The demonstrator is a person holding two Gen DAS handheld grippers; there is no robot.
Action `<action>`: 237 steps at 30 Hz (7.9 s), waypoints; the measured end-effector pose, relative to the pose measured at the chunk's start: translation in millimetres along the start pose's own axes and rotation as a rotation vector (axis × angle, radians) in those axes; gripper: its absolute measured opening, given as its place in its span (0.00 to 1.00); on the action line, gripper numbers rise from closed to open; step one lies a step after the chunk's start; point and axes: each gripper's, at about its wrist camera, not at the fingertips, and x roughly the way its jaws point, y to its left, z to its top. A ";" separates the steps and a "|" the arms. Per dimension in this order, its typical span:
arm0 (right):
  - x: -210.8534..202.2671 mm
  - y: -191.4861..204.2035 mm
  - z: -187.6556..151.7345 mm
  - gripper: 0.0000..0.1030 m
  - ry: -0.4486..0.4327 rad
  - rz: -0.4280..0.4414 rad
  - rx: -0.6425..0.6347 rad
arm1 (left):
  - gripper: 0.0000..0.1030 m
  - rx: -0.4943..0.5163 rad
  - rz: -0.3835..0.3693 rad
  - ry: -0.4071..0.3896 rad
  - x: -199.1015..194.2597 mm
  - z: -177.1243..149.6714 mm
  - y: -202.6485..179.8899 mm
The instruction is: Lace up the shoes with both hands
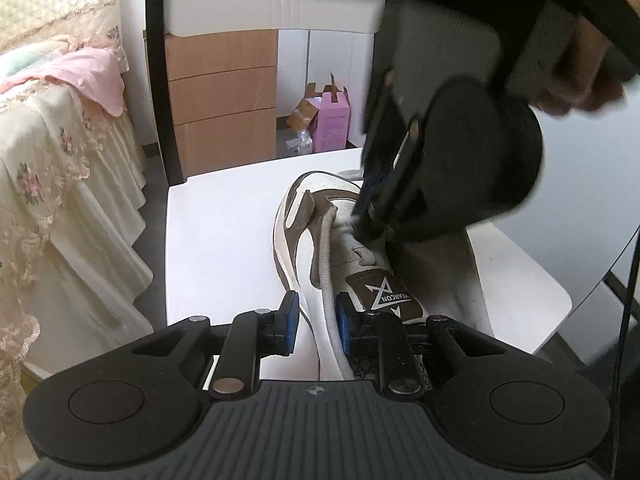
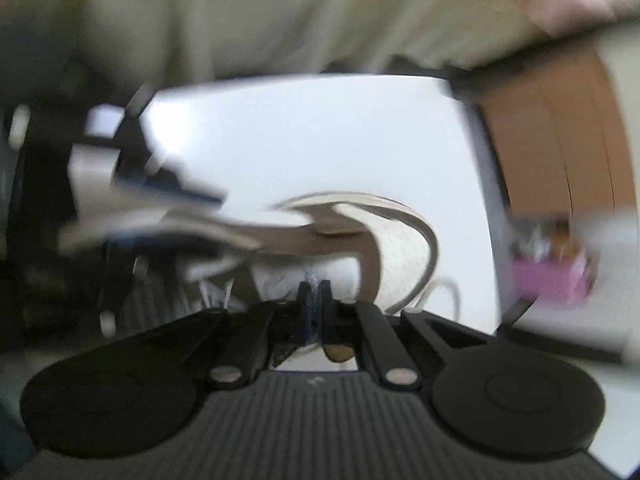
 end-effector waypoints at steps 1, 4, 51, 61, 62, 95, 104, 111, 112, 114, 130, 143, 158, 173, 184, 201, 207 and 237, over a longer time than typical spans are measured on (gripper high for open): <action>-4.2 -6.8 -9.6 0.03 -0.058 0.004 0.105 | 0.23 0.011 0.009 -0.003 1.7 -0.6 -1.9; -14.3 -17.1 -47.6 0.03 -0.253 0.016 0.396 | 0.21 0.022 0.022 -0.004 16.9 1.3 1.7; -14.6 -43.2 -120.4 0.03 -0.705 0.209 1.042 | 0.17 0.066 0.265 0.140 58.5 43.4 -52.6; -77.4 -36.7 -123.5 0.03 -0.936 0.196 0.937 | 0.17 0.065 0.251 0.166 66.8 43.3 -54.6; -84.1 -39.2 -126.1 0.03 -0.967 0.210 0.951 | 0.17 0.062 0.248 0.166 67.0 43.3 -54.4; -33.0 -72.1 -127.3 0.30 -0.536 0.156 0.826 | 0.17 0.069 0.223 0.190 60.4 51.6 -48.9; -15.7 -34.7 -103.2 0.30 -0.482 0.063 0.413 | 0.17 0.115 0.211 0.180 48.4 55.0 -41.3; 6.7 -29.6 -87.4 0.29 -0.462 0.074 0.292 | 0.17 0.136 0.222 0.178 57.9 54.7 -35.1; 8.6 -28.2 -84.2 0.29 -0.452 0.053 0.284 | 0.17 0.136 0.220 0.179 59.8 54.3 -34.6; 11.1 -26.3 -80.9 0.27 -0.446 0.034 0.294 | 0.17 0.140 0.216 0.183 63.5 54.1 -32.8; 4.5 -58.7 -112.6 0.01 -0.644 0.243 0.727 | 0.17 0.107 0.193 0.215 76.1 51.6 -25.5; -44.2 -62.5 -119.6 0.01 -0.938 0.410 0.823 | 0.16 0.188 0.165 0.227 84.2 53.0 -35.0; -151.4 -94.2 -102.4 0.01 -1.280 0.330 0.823 | 0.17 0.206 0.163 0.224 89.1 53.2 -37.3; -179.9 -105.2 -76.9 0.03 -1.224 0.236 0.846 | 0.19 0.169 0.152 0.215 84.5 58.1 -34.6; -83.2 -88.0 -126.5 0.49 -0.966 0.341 1.192 | 0.38 -0.157 0.001 0.159 28.9 63.0 2.3; 12.2 -45.6 -250.3 0.51 -0.689 0.664 1.927 | 0.47 -0.934 -0.276 0.107 32.7 52.9 91.5; 46.7 -53.3 -256.9 0.51 -0.615 0.752 2.138 | 0.47 -1.222 -0.387 0.171 67.6 30.3 110.0; 57.6 -72.0 -238.3 0.15 -0.667 0.609 2.144 | 0.48 -1.561 -0.386 0.156 123.2 4.2 125.3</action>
